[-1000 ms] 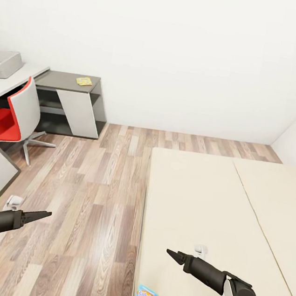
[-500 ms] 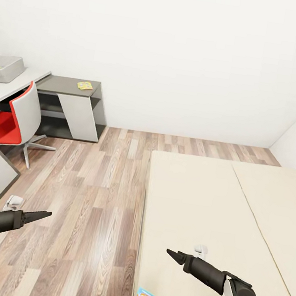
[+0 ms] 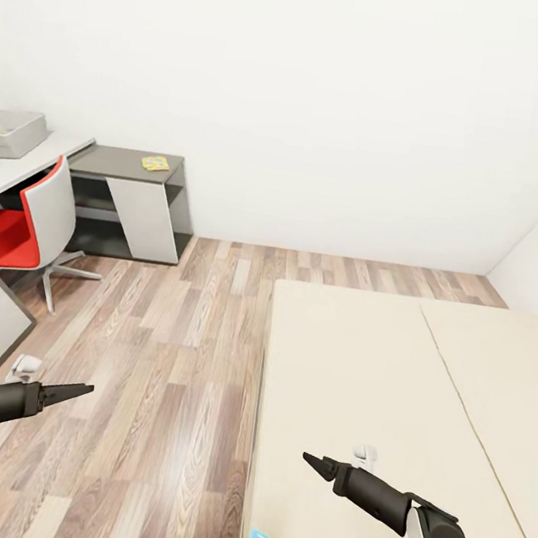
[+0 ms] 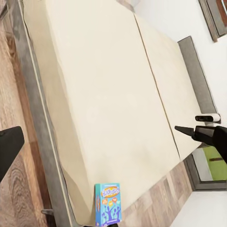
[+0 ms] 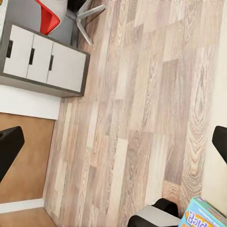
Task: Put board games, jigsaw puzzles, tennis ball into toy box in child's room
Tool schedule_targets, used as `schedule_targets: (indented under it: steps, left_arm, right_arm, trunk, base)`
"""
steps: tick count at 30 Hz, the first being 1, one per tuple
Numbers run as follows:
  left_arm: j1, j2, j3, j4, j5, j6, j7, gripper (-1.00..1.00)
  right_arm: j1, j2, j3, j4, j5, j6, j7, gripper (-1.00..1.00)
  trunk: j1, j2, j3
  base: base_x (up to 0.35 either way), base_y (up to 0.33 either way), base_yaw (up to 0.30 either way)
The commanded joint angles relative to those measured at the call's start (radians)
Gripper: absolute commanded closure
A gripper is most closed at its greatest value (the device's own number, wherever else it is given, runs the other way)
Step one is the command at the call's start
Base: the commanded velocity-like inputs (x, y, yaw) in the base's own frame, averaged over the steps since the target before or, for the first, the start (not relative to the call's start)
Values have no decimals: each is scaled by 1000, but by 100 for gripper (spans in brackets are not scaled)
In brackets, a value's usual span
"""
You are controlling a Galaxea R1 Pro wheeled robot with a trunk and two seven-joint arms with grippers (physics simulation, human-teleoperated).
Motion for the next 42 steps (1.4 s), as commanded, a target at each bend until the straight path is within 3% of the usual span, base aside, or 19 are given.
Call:
schedule_targets:
  steps: [1,42]
  left_arm:
    - [-1,0,0,0,0,11,-3,-100]
    - [-1,-1,-4,0,0,10,-3,-100]
  right_arm:
    - [0,0,-1,0,-6,8,1,-100]
    - [-1,0,-1,0,-6,7,0,-100]
  trunk:
    - [1,-2,0]
    - [1,-2,68]
  base:
    - [0,0,0]
    - [0,0,0]
